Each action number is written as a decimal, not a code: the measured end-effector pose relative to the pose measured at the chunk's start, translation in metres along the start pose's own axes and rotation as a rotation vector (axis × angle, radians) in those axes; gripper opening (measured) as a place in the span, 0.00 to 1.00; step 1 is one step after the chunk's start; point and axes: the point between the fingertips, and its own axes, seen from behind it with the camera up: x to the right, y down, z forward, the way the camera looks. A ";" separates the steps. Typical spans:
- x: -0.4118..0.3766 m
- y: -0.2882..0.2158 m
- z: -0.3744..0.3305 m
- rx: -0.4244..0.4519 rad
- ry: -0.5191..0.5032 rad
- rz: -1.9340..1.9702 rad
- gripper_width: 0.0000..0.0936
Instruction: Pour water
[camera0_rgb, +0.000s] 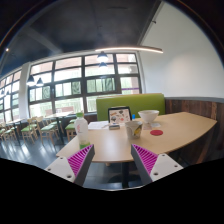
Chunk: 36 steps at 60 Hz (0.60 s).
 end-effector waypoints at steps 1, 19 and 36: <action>0.000 0.000 0.000 0.000 0.000 -0.001 0.86; -0.042 0.011 0.017 -0.006 -0.047 -0.031 0.86; -0.119 0.013 0.114 0.042 -0.059 -0.077 0.85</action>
